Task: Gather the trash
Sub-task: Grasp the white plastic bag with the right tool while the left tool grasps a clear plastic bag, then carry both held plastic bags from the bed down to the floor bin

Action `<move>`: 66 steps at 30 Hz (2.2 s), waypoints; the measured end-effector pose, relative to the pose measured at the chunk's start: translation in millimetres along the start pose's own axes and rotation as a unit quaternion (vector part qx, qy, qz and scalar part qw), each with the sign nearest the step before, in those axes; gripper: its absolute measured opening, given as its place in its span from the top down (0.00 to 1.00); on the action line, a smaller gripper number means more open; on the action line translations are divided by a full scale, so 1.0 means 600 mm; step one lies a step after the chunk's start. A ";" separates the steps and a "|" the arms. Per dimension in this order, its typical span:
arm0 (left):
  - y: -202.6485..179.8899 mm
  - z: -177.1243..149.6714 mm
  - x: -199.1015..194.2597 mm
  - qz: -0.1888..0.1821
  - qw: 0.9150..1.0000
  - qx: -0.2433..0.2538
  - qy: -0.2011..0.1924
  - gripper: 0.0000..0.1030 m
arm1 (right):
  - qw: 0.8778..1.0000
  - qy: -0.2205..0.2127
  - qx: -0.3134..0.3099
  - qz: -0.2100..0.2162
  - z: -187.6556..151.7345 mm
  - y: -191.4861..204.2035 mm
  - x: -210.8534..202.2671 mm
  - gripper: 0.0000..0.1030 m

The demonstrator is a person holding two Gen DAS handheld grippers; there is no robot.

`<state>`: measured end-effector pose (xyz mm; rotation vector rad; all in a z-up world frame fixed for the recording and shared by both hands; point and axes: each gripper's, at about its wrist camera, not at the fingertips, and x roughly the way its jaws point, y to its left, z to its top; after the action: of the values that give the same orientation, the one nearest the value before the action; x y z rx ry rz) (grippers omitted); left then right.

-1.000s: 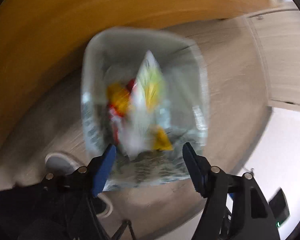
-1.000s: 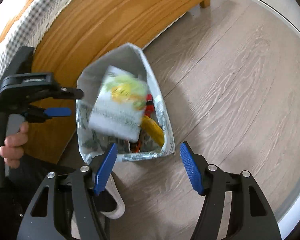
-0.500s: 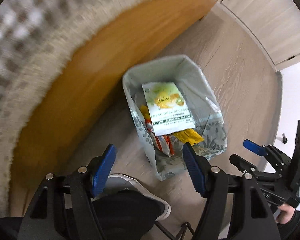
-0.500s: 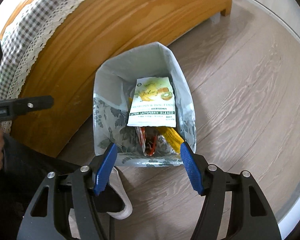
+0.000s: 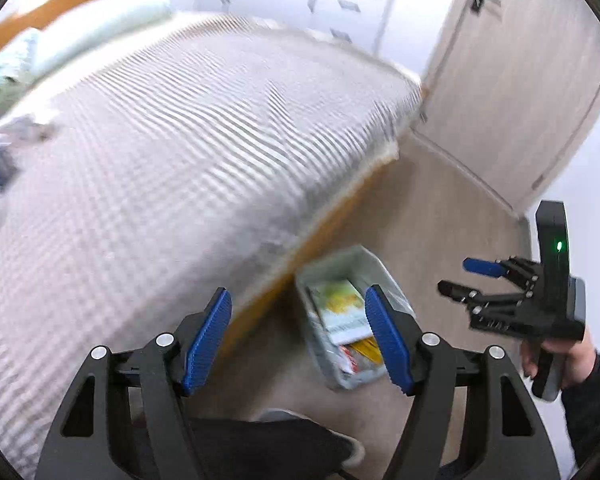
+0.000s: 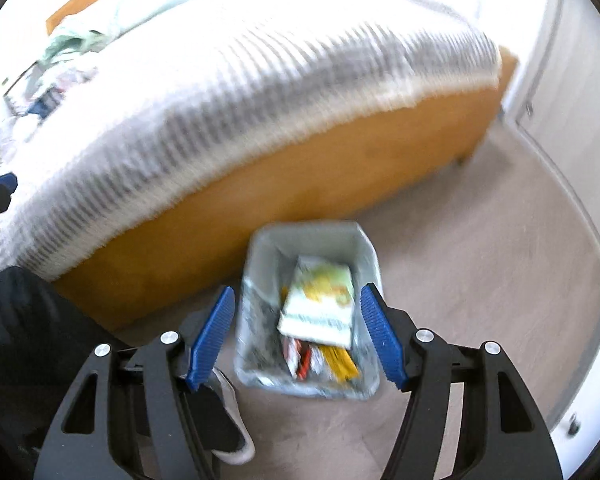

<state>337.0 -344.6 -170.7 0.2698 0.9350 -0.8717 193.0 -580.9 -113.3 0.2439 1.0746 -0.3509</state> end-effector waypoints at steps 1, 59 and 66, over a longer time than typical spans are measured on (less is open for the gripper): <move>0.018 -0.006 -0.019 0.009 1.000 -0.010 -0.009 0.35 | 1.000 -0.015 -0.013 0.002 0.015 0.025 -0.016 0.39; 1.220 0.210 -0.040 0.131 0.963 -0.218 0.090 0.39 | 0.944 -0.188 -0.264 0.063 0.345 0.754 0.237 0.76; 1.232 0.211 -0.018 0.106 0.966 -0.230 0.059 0.70 | 0.948 -0.183 -0.247 0.087 0.353 0.747 0.242 0.76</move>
<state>965.2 63.9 -200.7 0.0187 1.1666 -0.4278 604.5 -269.1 -134.2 -0.1713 0.7351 0.0406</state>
